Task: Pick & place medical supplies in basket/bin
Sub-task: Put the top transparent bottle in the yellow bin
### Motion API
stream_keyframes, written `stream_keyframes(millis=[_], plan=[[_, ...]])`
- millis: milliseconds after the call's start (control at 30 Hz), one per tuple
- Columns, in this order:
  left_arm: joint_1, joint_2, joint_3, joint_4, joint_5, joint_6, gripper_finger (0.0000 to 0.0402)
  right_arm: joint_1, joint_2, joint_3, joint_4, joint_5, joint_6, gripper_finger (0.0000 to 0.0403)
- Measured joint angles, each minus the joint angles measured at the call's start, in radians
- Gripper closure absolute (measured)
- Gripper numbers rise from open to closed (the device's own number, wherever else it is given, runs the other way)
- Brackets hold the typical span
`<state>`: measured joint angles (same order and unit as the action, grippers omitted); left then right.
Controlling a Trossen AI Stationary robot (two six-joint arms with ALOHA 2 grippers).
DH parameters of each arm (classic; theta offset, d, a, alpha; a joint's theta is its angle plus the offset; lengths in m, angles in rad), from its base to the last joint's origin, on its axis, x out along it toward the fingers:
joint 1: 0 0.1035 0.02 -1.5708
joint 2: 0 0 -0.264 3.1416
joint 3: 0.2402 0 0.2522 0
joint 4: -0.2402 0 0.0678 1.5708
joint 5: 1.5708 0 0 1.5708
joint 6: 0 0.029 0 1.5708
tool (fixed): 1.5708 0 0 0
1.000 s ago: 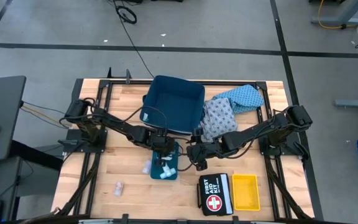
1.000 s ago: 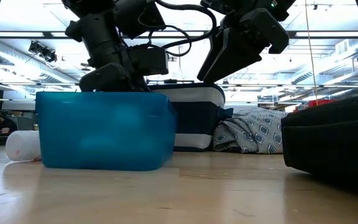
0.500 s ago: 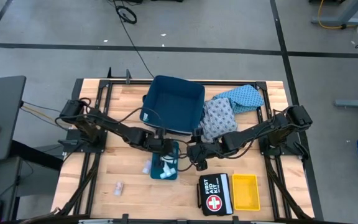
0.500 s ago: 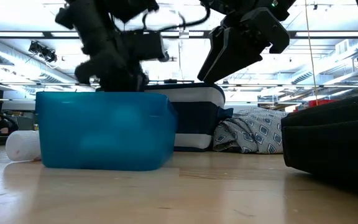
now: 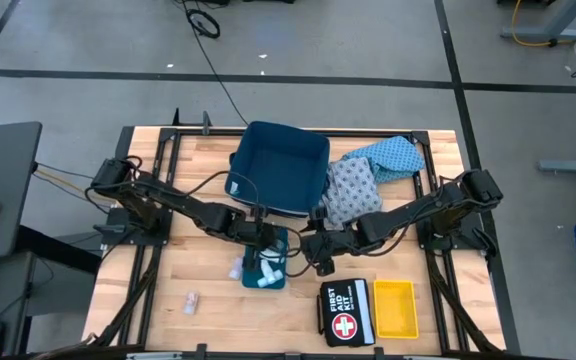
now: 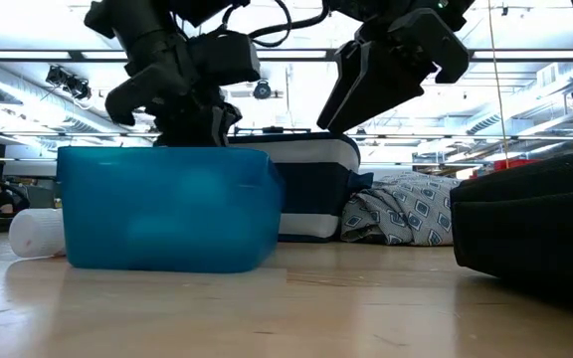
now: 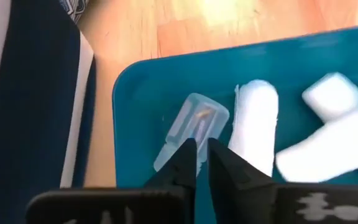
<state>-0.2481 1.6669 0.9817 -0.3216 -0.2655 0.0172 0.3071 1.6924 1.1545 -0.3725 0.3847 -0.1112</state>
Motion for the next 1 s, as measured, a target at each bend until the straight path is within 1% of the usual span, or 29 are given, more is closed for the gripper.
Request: stream_keyframes(millis=[100, 233, 367, 467, 533, 600, 1000], plan=[[0.000, 0.000, 0.000, 0.001, 0.002, 0.056, 0.0343, 0.000, 0.000, 0.000, 0.000, 0.000, -0.001, 0.0163], [0.008, 0.000, 0.000, 0.000, 0.007, 0.121, 0.0291, 0.000, 0.000, 0.000, 0.000, 0.000, -0.002, 0.0163], [0.034, 0.006, 0.000, 0.008, 0.038, 0.142, 0.0241, 0.000, 0.000, 0.000, 0.001, 0.000, -0.003, 0.0163], [0.060, 0.014, 0.001, 0.010, 0.067, 0.144, 0.0215, -0.001, 0.000, 0.000, 0.003, 0.001, -0.005, 0.0163], [0.073, 0.022, 0.002, 0.013, 0.104, 0.153, 0.0207, -0.001, 0.000, 0.000, 0.003, 0.001, -0.005, 0.0163], [0.080, 0.035, 0.001, 0.019, 0.113, 0.153, 0.0204, -0.001, 0.000, 0.000, 0.003, 0.001, -0.005, 0.0163], [0.096, 0.129, 0.003, 0.067, 0.109, 0.123, 0.0210, -0.001, 0.000, 0.000, 0.013, 0.001, -0.010, 0.0163]])
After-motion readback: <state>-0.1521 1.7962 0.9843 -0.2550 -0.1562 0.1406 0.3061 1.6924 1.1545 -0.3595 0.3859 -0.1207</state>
